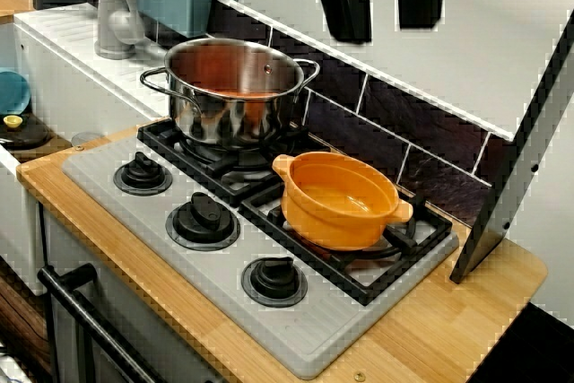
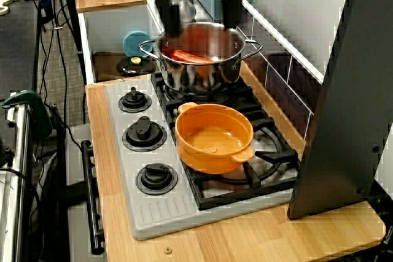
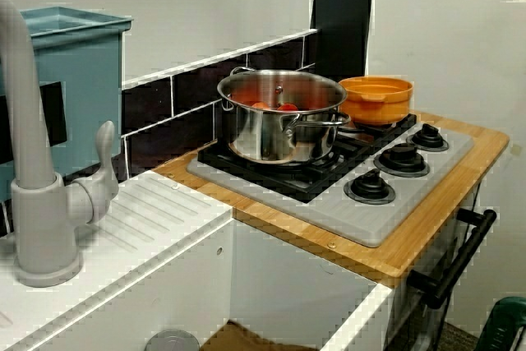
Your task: Lift pot from stove
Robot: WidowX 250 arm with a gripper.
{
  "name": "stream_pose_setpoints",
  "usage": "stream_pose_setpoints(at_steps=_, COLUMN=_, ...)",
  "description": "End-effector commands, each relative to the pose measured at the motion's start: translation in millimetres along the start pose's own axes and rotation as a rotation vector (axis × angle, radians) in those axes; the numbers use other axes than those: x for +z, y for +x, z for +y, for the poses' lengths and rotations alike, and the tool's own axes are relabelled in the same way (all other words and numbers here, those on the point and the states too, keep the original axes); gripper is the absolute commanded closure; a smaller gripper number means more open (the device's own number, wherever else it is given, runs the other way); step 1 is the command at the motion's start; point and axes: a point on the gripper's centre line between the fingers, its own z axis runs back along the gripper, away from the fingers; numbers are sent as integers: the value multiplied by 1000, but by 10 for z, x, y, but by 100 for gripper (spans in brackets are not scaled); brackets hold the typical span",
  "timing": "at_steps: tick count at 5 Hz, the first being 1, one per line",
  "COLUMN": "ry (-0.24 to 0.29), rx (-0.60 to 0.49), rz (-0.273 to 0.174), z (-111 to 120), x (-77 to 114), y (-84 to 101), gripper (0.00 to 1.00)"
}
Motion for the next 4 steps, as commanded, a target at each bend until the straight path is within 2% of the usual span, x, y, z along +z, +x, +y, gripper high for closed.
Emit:
stream_pose_setpoints(at_steps=1, ry=-57, rx=327, rz=71, z=-213, x=65, y=294, gripper=0)
stream_pose_setpoints(at_steps=2, ry=-41, rx=548, rz=45, z=-221, x=99, y=280, gripper=0)
stream_pose_setpoints(at_steps=3, ry=67, rx=679, rz=65, z=-241, x=95, y=343, gripper=0)
stream_pose_setpoints(at_steps=4, ry=53, rx=778, rz=42, z=-263, x=79, y=447, gripper=0)
